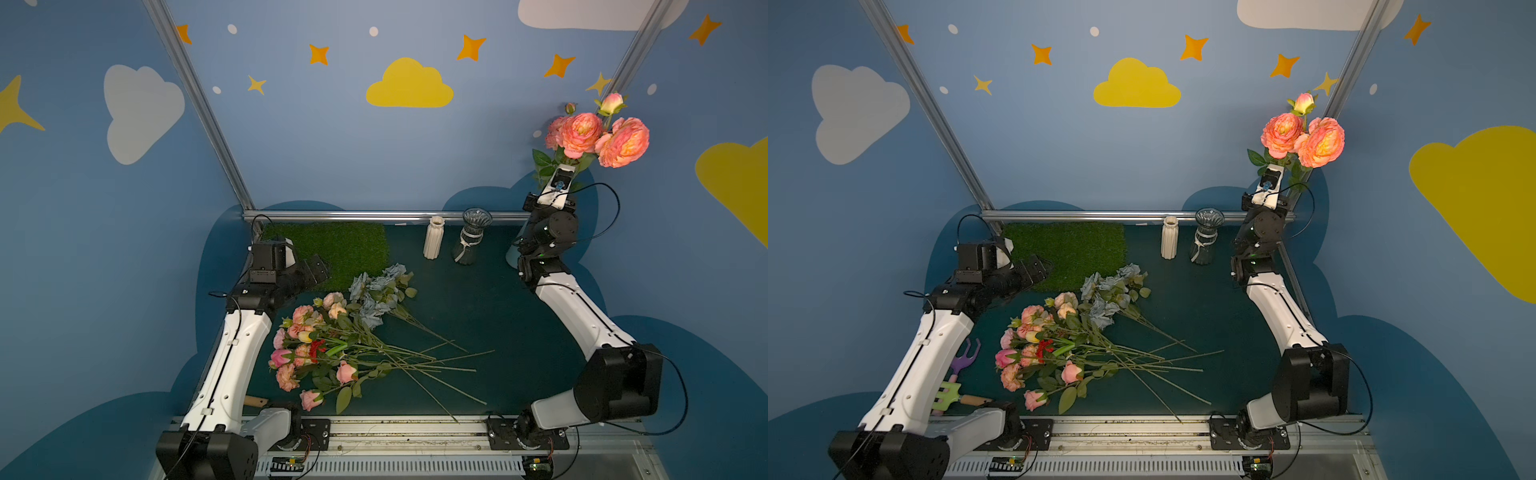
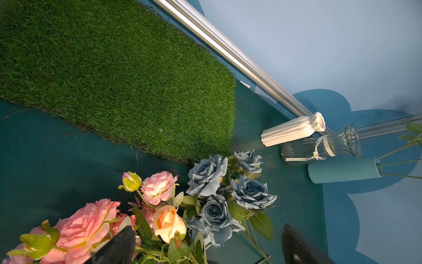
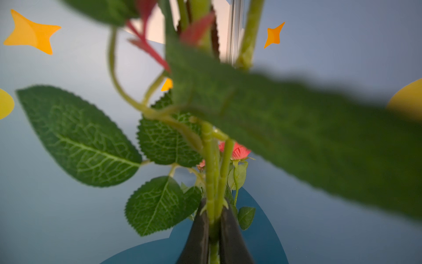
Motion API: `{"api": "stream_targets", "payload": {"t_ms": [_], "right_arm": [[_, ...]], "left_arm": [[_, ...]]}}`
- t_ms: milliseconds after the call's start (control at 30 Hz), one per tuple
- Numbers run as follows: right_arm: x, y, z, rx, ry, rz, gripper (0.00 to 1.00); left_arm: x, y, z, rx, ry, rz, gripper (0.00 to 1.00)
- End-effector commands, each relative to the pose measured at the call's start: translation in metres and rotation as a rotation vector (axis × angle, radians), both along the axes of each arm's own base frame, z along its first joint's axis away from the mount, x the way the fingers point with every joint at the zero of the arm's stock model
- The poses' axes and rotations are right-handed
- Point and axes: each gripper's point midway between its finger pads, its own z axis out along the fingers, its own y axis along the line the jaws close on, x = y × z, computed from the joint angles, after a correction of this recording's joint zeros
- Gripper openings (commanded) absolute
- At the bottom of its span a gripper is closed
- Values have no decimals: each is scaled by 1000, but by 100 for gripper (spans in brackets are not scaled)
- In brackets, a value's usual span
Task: Place the pink flowers into the vase
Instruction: Place the flower in the vase.
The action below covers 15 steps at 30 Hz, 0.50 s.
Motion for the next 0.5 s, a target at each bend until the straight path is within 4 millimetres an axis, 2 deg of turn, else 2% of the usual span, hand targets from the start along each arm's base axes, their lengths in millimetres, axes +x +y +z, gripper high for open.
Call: {"api": "stream_targets", "payload": {"t_ms": [0,300,333,467], "right_arm": [[8,-11,-18,41,4,-51,0],[59,-44,-96,150,162,-168,0],[63,-49,-103,168,184,-173,2],[77,-61,-124,214,279,-165,26]], "left_arm": [[-1,-1,0,-9,-8,-6,100],[-2,1,-1,5,0,-2,100],[-2,1,-2,4,2,-2,100],[-2,1,-2,8,3,2,100]]}}
